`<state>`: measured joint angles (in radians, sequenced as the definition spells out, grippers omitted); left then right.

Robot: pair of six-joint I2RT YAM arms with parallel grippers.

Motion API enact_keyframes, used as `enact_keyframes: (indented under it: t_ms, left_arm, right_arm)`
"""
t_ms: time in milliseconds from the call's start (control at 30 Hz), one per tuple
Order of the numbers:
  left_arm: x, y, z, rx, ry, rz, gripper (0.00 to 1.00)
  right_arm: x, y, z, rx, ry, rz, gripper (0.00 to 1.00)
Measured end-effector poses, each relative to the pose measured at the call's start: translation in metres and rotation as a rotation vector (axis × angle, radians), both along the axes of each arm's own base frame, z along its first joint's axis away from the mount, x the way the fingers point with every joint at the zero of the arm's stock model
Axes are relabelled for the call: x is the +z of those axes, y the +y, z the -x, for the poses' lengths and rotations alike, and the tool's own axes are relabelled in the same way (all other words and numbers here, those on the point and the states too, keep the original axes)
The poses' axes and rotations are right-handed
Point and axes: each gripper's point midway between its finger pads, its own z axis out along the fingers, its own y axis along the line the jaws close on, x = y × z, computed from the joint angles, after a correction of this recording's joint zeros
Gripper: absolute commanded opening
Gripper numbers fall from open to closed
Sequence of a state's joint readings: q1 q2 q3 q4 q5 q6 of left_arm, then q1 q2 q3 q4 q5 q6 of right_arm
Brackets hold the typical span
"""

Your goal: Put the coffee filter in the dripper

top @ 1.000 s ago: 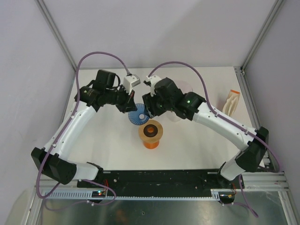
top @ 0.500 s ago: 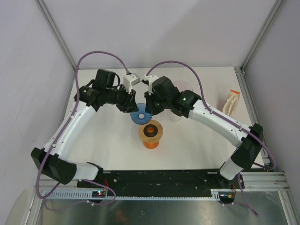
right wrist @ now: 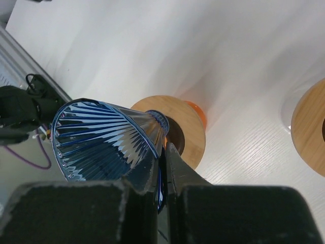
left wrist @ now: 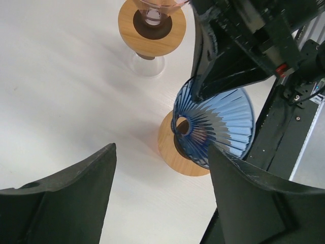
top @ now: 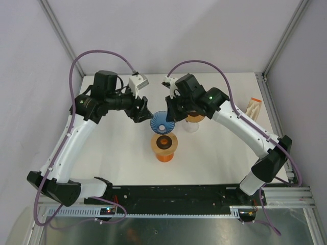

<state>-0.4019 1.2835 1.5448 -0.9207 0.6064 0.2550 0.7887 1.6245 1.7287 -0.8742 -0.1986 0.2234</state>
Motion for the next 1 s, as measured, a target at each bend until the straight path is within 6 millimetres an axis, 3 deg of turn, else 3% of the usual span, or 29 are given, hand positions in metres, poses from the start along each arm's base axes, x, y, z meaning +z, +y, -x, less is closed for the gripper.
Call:
enact_keyframes:
  t_ms: [100, 200, 467, 633, 867, 1000]
  left_arm:
    - [0.005, 0.002, 0.003, -0.004, -0.021, 0.003, 0.77]
    - [0.005, 0.002, 0.005, -0.005, -0.026, 0.008, 0.72]
    - [-0.038, -0.011, 0.025, -0.068, 0.101, -0.015, 0.7]
    - [-0.053, -0.023, 0.037, -0.122, 0.14, -0.036, 0.66]
    - [-0.079, -0.02, 0.042, -0.118, 0.2, -0.069, 0.6]
    - [-0.082, -0.02, 0.043, -0.117, 0.205, -0.072, 0.53]
  right_arm:
    - [0.009, -0.002, 0.008, 0.03, 0.007, 0.004, 0.0]
    - [0.006, -0.004, 0.018, 0.054, 0.035, 0.028, 0.0]
    - [-0.026, 0.0, 0.029, 0.093, 0.127, 0.106, 0.0]
    - [-0.033, 0.002, 0.032, 0.102, 0.14, 0.117, 0.0]
    - [-0.044, 0.005, 0.035, 0.107, 0.174, 0.104, 0.0]
    - [-0.044, 0.006, 0.033, 0.104, 0.176, 0.088, 0.0]
